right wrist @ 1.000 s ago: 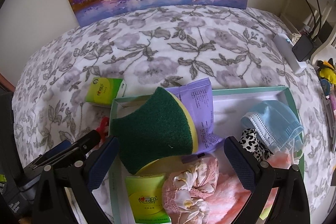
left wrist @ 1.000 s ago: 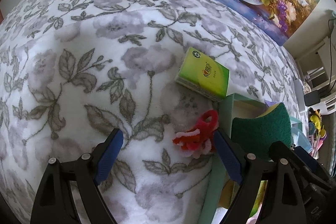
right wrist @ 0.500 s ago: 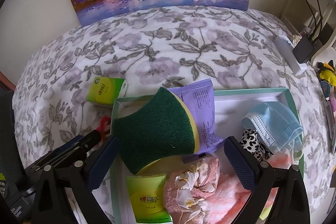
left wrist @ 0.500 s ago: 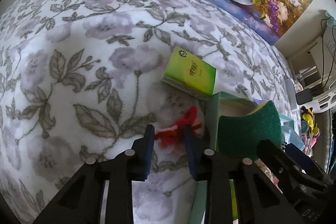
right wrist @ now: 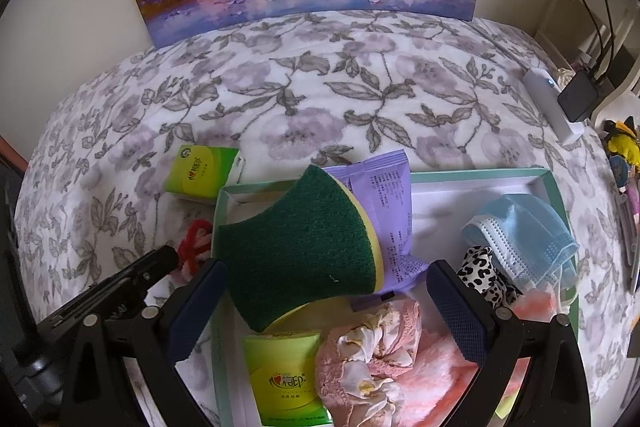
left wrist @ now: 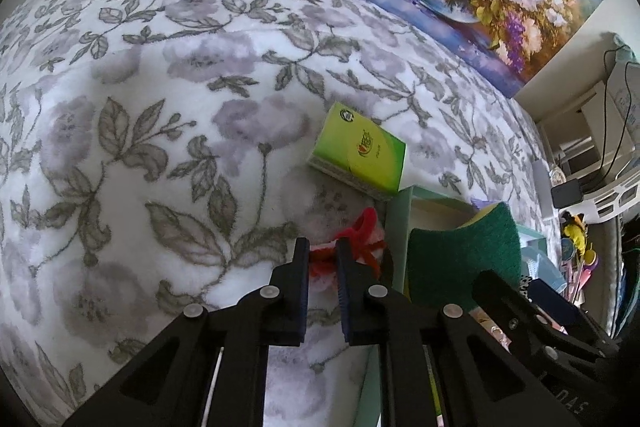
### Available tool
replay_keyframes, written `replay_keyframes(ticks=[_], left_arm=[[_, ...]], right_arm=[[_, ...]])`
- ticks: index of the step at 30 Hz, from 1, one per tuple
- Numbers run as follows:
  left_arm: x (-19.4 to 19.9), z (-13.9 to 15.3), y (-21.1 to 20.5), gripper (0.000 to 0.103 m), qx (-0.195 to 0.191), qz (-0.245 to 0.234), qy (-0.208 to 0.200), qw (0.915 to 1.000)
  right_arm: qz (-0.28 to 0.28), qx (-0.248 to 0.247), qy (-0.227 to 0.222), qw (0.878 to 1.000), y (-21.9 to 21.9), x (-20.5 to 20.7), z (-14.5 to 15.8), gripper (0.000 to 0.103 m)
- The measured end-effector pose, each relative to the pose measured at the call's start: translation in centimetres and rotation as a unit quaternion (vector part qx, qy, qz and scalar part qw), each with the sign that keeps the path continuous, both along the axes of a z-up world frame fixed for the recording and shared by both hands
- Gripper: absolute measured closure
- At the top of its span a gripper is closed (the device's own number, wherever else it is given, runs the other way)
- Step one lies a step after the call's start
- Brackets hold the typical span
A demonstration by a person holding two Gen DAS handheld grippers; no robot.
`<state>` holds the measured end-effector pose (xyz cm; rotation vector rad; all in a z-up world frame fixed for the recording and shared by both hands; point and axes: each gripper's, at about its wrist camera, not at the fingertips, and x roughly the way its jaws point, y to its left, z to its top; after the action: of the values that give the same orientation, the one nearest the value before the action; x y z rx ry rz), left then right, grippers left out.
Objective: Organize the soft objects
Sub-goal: 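Grasp the red scrunchie with the left gripper, then grasp the green tissue pack with the right gripper while the left gripper holds the scrunchie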
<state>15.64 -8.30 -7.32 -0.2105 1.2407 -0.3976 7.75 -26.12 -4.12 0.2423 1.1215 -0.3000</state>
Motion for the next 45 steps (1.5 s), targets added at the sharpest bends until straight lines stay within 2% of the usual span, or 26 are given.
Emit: replay_keyframes(ticks=[6,16,25,29,34,38,44,45], left_arm=[[0.3,0.5,1.3,0.090,-0.013,0.023,0.004,0.9996],[1.6,1.1,4.7,0.090,-0.012,0.085,-0.004,0.9963],[3.1,1.9,8.4,0.090,0.010,0.154,-0.031,0.9874],[3.9,1.7,9.2,0.090,0.012,0.169,-0.033,0.9849],[4.6,1.7,9.3,0.090,0.015,0.174,-0.037,0.9839],[4.9,1.5,9.1,0.090,0.017,0.173,-0.036,0.9842],[5.1,0.5,8.9,0.090,0.013,0.172,-0.019,0.9849],[5.1,0.5,8.9,0.090,0.012,0.171,-0.017,0.9850]], right_arm=[[0.001,-0.003,-0.004,1.000,0.1,0.0,0.2,0.001],[0.031,0.000,-0.049,0.998,1.7,1.4,2.2,0.001],[0.065,0.020,-0.039,0.997,4.4,6.4,0.6,0.002],[0.081,0.044,-0.033,0.995,5.1,8.5,-0.5,0.002],[0.088,0.044,-0.015,0.995,6.0,10.3,-2.0,0.002],[0.090,0.042,-0.003,0.995,6.4,11.4,-3.0,0.011],[0.089,0.038,0.012,0.995,6.6,12.2,-4.1,0.033],[0.089,0.035,0.014,0.995,6.6,12.2,-4.3,0.033]])
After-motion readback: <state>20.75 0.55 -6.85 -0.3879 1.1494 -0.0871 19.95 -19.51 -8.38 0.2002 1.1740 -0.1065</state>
